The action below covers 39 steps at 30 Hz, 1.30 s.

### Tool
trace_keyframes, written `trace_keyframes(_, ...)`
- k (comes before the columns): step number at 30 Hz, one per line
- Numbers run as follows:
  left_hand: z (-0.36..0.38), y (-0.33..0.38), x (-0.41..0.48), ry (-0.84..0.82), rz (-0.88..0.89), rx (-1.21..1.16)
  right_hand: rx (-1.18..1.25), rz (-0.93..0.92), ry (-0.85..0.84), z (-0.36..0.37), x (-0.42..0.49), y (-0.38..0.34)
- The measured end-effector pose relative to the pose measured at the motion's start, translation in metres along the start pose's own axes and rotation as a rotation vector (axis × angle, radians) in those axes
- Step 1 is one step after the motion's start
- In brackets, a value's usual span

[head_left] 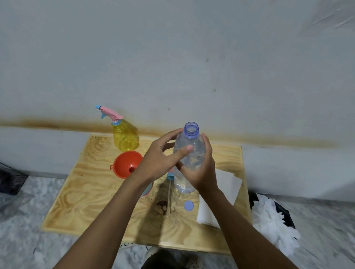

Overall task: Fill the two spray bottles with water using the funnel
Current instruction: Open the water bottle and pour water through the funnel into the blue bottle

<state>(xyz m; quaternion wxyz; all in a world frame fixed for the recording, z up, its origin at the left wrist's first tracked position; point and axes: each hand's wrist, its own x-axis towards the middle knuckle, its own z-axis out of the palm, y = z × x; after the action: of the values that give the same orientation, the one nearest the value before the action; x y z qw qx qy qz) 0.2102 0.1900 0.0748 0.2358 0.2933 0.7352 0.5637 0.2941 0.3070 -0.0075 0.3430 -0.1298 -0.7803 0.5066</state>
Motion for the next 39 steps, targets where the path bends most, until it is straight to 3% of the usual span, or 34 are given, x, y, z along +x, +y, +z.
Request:
trace_keyframes(9,-0.003,0.007,0.009,0.127,0.022,0.017,-0.013,0.061,-0.003,0.001,0.021,-0.004)
trace_keyframes(13,-0.011,0.020,0.010,0.191,0.004,-0.030,-0.041,0.001,-0.010,-0.002,0.034,-0.018)
trace_keyframes(22,-0.058,0.050,-0.002,0.073,-0.005,-0.157,0.047,-0.040,-0.002,-0.018,0.055,-0.070)
trace_keyframes(25,-0.086,0.025,-0.012,0.239,-0.004,0.001,0.124,0.013,-0.083,-0.022,0.057,-0.085)
trace_keyframes(29,-0.119,-0.028,-0.029,0.400,-0.154,0.277,0.139,0.078,-0.217,-0.021,0.054,-0.096)
trace_keyframes(34,-0.131,-0.078,-0.045,0.294,-0.425,0.287,0.108,0.117,-0.334,-0.011,0.039,-0.096)
trace_keyframes(39,-0.124,-0.093,-0.052,0.321,-0.399,0.193,0.067,0.157,-0.396,-0.001,0.021,-0.096)
